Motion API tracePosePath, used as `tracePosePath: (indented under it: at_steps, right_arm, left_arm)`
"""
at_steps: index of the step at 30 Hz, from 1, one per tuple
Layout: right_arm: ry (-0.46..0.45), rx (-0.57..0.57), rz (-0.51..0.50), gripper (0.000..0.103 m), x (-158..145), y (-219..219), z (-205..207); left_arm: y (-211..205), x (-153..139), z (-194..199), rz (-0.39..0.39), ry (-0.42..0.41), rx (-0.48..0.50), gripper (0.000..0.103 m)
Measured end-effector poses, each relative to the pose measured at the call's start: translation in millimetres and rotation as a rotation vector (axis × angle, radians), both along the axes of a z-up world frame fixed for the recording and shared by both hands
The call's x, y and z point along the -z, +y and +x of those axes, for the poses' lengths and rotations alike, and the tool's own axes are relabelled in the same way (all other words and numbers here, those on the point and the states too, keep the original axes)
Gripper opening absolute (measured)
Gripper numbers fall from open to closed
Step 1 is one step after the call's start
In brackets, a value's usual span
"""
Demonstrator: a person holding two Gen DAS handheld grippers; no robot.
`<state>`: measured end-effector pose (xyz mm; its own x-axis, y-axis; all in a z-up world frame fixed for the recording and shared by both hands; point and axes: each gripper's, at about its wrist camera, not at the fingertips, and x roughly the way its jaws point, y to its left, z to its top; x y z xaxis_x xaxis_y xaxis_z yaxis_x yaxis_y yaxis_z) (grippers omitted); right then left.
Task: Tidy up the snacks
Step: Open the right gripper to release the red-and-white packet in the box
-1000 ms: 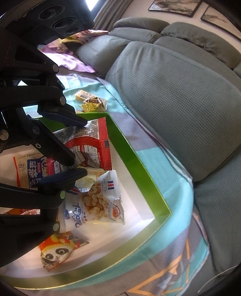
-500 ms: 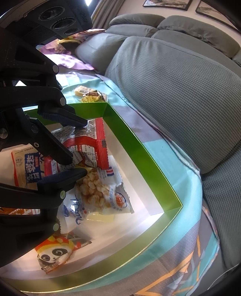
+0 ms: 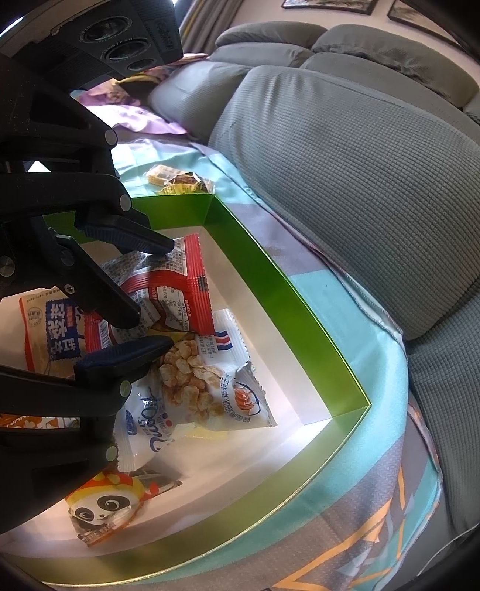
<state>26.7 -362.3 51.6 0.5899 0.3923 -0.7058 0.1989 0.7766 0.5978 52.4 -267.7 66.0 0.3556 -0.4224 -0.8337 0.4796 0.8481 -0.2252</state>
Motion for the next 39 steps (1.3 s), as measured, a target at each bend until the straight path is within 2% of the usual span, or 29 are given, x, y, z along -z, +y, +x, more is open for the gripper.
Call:
tracePosePath:
  at_steps: [6,11,22,28,33,36,39]
  right_arm:
    - [0.007,0.005,0.006,0.050,3,-1,1]
    - [0.047,0.043,-0.053,0.050,5,-3,1]
    - [0.054,0.058,-0.047,0.050,6,-7,1]
    - [0.038,0.064,-0.064,0.050,0,-6,-3]
    - [0.013,0.080,-0.092,0.057,-7,-6,-7]
    - [-0.010,0.084,-0.101,0.058,-13,-6,-11]
    - [-0.029,0.104,-0.127,0.064,-19,-6,-16]
  left_arm:
    - [-2,0,0,0.011,-0.004,0.000,0.048]
    - [-5,3,-1,0.043,-0.019,0.004,0.049]
    - [-7,3,0,0.041,-0.018,0.002,0.052]
    - [-5,-1,-4,0.019,-0.016,0.003,0.058]
    - [-2,-9,-9,0.002,-0.045,0.006,0.066]
    - [-1,-14,-12,-0.007,-0.060,0.009,0.067]
    - [0,-20,-16,-0.020,-0.075,0.020,0.068]
